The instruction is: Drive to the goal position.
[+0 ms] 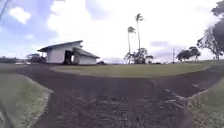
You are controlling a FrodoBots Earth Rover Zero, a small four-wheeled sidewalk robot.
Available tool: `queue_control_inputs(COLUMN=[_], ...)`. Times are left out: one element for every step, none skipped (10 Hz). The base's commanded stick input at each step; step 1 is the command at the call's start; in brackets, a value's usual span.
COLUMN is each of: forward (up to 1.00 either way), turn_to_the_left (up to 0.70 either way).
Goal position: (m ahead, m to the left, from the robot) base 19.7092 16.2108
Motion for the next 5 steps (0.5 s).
queue_control_inputs(forward=[0.70,0.70,0.70,0.70,0.70], turn_to_the_left=[0.35,0.35,0.35,0.35,0.35])
